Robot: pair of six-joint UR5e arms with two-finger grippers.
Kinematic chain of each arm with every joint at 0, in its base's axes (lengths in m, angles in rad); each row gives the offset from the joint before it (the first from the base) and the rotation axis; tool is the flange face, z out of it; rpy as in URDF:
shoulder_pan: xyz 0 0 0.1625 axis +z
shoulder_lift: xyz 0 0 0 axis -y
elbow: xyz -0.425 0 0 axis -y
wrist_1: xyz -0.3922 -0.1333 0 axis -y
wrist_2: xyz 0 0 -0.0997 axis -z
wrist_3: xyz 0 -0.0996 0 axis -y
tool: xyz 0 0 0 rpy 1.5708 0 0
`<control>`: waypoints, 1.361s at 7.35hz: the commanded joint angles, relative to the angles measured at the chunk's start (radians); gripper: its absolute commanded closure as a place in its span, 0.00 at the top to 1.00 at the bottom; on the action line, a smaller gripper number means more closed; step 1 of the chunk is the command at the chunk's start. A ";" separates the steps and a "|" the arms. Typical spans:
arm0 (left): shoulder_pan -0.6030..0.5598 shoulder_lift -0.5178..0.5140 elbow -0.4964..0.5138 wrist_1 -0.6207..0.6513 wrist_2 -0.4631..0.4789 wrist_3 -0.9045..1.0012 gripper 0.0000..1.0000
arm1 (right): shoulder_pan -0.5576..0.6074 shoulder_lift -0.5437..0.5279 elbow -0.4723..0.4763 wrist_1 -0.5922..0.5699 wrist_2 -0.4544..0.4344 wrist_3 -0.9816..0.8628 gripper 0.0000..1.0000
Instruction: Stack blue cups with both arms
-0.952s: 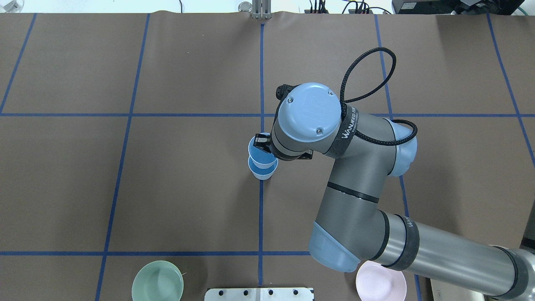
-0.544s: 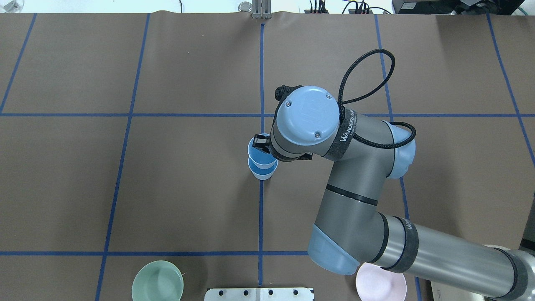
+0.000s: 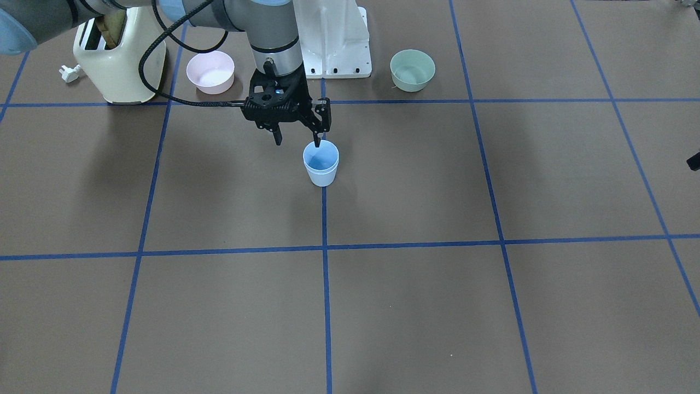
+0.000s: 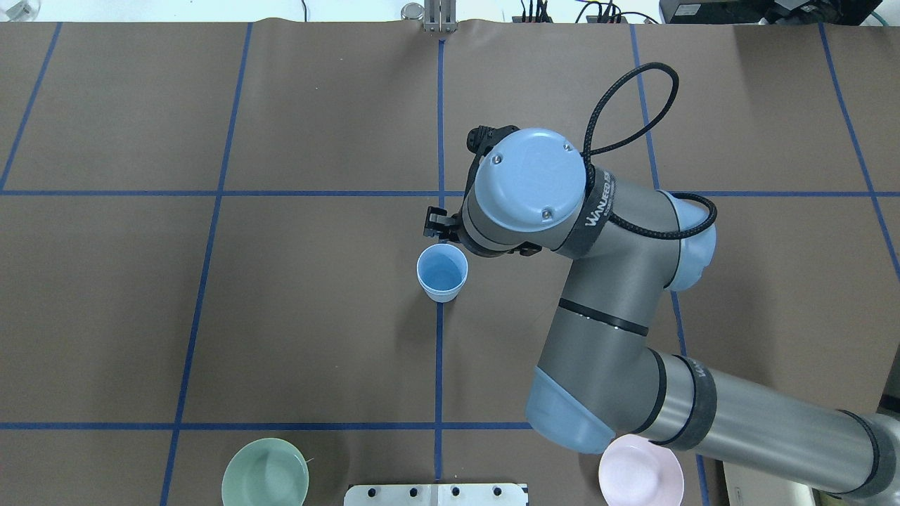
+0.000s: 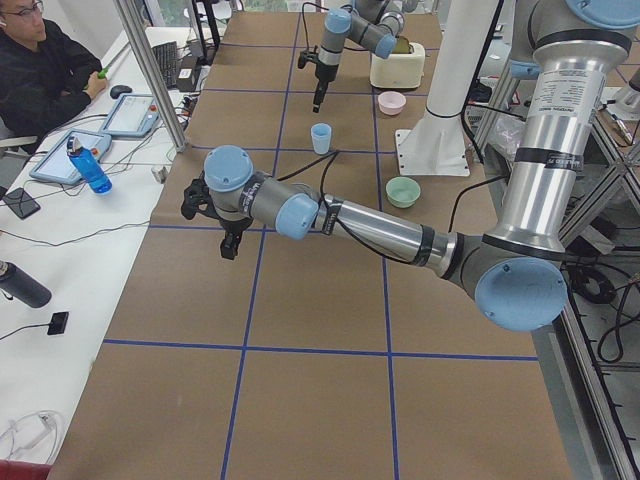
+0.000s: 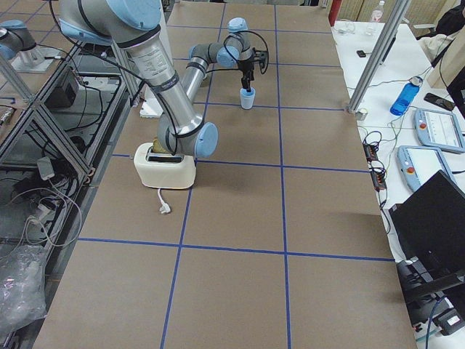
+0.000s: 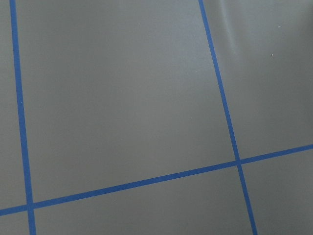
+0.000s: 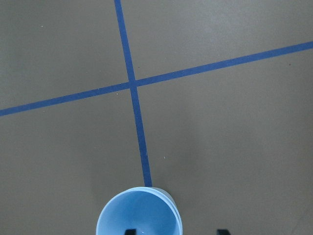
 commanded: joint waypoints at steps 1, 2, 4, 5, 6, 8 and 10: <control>-0.001 0.006 -0.001 -0.003 -0.001 0.001 0.97 | 0.208 -0.026 0.023 -0.038 0.194 -0.169 1.00; -0.001 0.010 -0.003 -0.009 -0.001 0.003 0.97 | 0.320 -0.069 0.025 -0.033 0.275 -0.270 1.00; -0.004 0.013 0.017 -0.001 -0.003 0.078 0.98 | 0.491 -0.219 0.036 -0.018 0.348 -0.555 1.00; -0.014 0.032 0.020 -0.001 -0.003 0.115 0.98 | 0.578 -0.308 0.022 0.013 0.360 -0.722 1.00; -0.026 0.044 0.035 -0.001 -0.003 0.171 0.97 | 0.674 -0.360 -0.036 0.062 0.448 -0.874 1.00; -0.087 0.055 0.104 0.000 -0.056 0.291 0.97 | 0.827 -0.510 -0.093 0.113 0.560 -1.130 1.00; -0.124 0.055 0.155 0.000 -0.066 0.380 0.97 | 0.948 -0.586 -0.166 0.116 0.595 -1.332 1.00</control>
